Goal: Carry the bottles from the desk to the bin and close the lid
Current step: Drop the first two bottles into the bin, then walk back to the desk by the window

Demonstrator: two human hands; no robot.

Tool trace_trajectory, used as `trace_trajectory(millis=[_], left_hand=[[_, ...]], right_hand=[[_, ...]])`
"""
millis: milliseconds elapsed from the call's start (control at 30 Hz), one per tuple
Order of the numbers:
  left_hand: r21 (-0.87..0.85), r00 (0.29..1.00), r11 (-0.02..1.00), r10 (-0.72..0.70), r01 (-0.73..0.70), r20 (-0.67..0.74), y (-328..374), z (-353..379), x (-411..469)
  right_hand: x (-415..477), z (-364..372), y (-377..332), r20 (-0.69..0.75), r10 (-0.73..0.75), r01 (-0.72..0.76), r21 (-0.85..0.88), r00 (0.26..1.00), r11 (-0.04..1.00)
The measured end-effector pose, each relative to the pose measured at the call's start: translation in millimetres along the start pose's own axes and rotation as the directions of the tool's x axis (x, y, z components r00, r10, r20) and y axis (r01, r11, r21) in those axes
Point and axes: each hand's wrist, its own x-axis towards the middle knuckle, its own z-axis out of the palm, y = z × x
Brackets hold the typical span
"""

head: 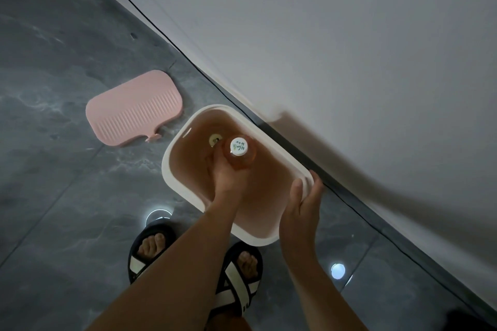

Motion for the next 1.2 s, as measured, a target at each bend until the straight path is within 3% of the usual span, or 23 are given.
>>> trace_trajectory(millis=[400,567,733,867,1033,1200], left_hand=[[0.190,0.991,0.980,0.040,-0.064,0.131,24,-29,-22],[0.155,0.986,0.986,0.039,-0.064,0.163,45,-78,-80],[0.251,0.986,0.967,0.009,-0.051,0.166,48,-158,-160],[0.282,0.993,0.958,-0.074,0.046,0.091,48,-233,-238],[0.392,0.992,0.916,-0.111,0.078,0.063,54,-323,-328],[0.320,0.995,0.943,-0.096,0.085,0.018,61,-400,-397]], right_hand=[[-1,-14,-6,0.096,0.007,0.004,-0.114,0.995,0.993],[-31,-47,-34,0.131,0.020,0.019,-0.285,0.991,0.958],[-93,-89,-81,0.232,-0.044,0.141,-0.421,0.972,0.896],[-156,-120,-128,0.397,-0.031,0.236,-0.478,0.917,0.846],[-234,-145,-188,0.602,-0.004,0.376,-0.493,0.798,0.784],[-299,-151,-252,0.738,0.024,0.522,-0.500,0.675,0.691]])
